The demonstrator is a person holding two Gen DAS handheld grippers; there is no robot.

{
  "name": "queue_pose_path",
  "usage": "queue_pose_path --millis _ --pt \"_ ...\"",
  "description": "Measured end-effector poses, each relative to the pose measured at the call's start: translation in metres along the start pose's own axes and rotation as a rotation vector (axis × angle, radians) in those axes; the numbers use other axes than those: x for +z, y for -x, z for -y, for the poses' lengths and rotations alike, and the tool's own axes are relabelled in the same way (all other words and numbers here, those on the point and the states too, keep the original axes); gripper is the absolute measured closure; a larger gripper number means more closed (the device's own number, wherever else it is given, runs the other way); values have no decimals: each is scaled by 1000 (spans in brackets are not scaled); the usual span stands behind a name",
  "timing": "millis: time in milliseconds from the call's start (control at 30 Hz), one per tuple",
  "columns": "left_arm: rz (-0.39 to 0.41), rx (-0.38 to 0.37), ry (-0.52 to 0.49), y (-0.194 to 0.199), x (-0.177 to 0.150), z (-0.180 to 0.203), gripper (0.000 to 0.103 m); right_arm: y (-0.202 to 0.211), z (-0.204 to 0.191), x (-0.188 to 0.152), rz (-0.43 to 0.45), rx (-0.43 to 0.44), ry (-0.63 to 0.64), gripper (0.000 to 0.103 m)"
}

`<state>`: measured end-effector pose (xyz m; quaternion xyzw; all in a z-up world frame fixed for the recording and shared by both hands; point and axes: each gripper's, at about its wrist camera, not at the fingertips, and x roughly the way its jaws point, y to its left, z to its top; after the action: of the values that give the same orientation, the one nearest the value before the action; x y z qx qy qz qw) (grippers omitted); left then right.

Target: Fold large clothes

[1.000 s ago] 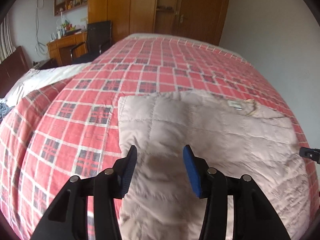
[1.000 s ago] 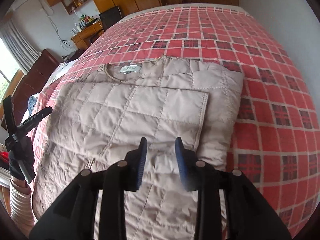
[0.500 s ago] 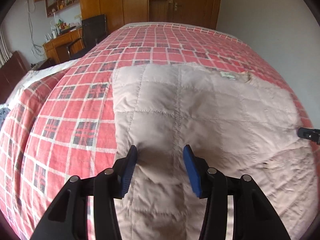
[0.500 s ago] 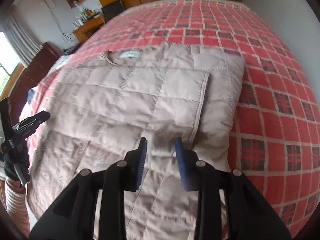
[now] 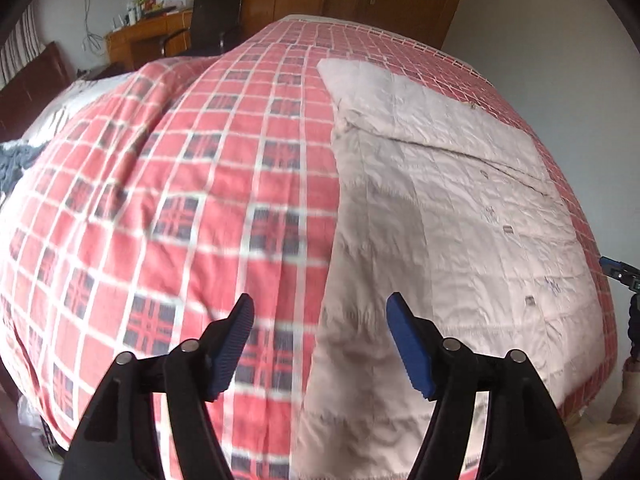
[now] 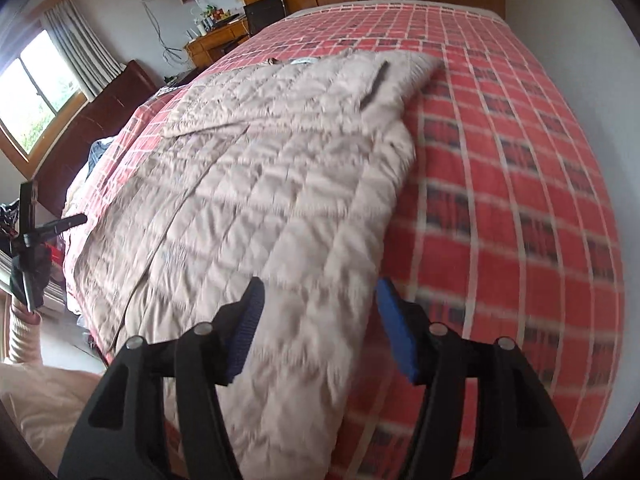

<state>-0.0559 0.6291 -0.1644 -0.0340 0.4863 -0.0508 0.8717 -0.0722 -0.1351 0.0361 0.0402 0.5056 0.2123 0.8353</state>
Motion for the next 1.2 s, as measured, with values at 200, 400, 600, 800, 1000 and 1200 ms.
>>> queue_pose_path --millis 200,400,600,800,1000,1200 --pt "-35 -51 41 6 -43 -6 33 10 -5 -46 -39 36 -50 38" --pt "-81 -74 44 -11 -60 -9 32 14 -14 -79 -88 39 -65 36" --pt "-98 -118 43 -17 -65 -6 35 -1 -27 -97 -150 34 -49 49" --pt "-95 -170 85 -13 -64 -7 83 6 -37 -90 -126 35 0 89" --pt "-18 -276 115 10 -46 -1 92 36 -35 -64 -23 116 -5 95" --pt "94 -347 66 32 9 13 92 68 -36 -9 114 127 40 95"
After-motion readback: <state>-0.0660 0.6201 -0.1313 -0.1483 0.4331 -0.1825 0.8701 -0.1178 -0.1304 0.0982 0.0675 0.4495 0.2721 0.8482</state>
